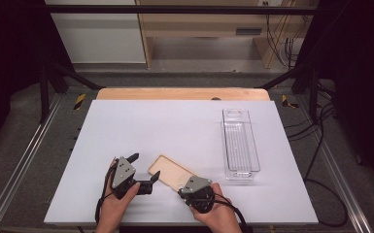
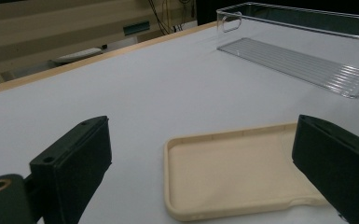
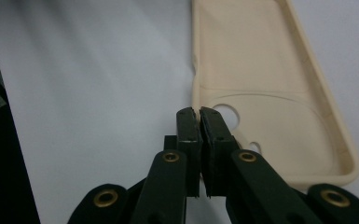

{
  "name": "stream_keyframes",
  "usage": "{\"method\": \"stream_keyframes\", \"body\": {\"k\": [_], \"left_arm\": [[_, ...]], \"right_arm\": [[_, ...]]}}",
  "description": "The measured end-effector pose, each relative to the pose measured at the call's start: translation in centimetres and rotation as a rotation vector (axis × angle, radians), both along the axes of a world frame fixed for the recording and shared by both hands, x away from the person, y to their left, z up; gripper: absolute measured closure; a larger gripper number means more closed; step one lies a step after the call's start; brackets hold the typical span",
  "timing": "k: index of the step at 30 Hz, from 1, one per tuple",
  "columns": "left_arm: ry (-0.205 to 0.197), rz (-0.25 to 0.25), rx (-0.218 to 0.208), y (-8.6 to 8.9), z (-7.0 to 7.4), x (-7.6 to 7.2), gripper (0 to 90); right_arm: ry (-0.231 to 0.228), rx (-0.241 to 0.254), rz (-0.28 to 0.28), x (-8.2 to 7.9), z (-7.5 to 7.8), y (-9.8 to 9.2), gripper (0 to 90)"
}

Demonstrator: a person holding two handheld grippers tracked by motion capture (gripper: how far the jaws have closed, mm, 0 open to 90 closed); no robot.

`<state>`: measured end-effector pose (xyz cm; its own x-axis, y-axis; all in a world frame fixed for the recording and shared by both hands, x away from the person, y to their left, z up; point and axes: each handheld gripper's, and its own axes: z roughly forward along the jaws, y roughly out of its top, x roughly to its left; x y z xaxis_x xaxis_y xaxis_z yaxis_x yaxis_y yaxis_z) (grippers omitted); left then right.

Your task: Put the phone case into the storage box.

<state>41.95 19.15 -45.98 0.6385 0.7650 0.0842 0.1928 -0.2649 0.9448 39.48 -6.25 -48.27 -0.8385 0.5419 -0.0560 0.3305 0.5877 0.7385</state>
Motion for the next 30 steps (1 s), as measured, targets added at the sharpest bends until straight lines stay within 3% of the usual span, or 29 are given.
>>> {"method": "stream_keyframes", "body": {"k": [8,12,13,15,17,22,25,29,30], "left_arm": [[-0.019,-0.035,0.043,-0.1,0.0,-0.1,5.5],[-0.048,-0.055,0.106,-0.7,-0.1,-0.2,5.8],[-0.070,-0.055,0.127,-0.8,-0.1,-0.2,5.7],[-0.070,-0.059,0.148,-1.0,-0.1,-0.3,5.7],[-0.104,-0.061,0.201,-1.3,-0.2,-0.5,6.4],[-0.155,-0.054,0.253,-1.9,-0.2,-0.8,9.2],[-0.176,-0.051,0.266,-2.1,-0.1,-0.9,10.5],[-0.222,-0.042,0.316,-2.5,-0.2,-1.1,15.0],[-0.250,-0.038,0.339,-2.6,-0.2,-1.3,16.1]], "right_arm": [[0.034,0.050,-0.002,0.5,1.5,-1.1,87.6],[0.028,0.063,-0.010,1.0,3.3,-1.9,87.6],[0.029,0.062,-0.009,1.2,3.8,-2.1,87.6],[0.035,0.064,-0.008,1.4,4.3,-2.2,87.6],[0.055,0.053,0.000,2.0,5.8,-2.7,87.6],[0.085,0.023,0.037,2.6,8.6,-2.8,87.5],[0.096,0.012,0.055,2.8,9.3,-2.6,87.5],[0.126,-0.018,0.087,3.0,10.3,-1.8,87.6],[0.135,-0.034,0.099,3.1,10.7,-1.3,87.5]]}}
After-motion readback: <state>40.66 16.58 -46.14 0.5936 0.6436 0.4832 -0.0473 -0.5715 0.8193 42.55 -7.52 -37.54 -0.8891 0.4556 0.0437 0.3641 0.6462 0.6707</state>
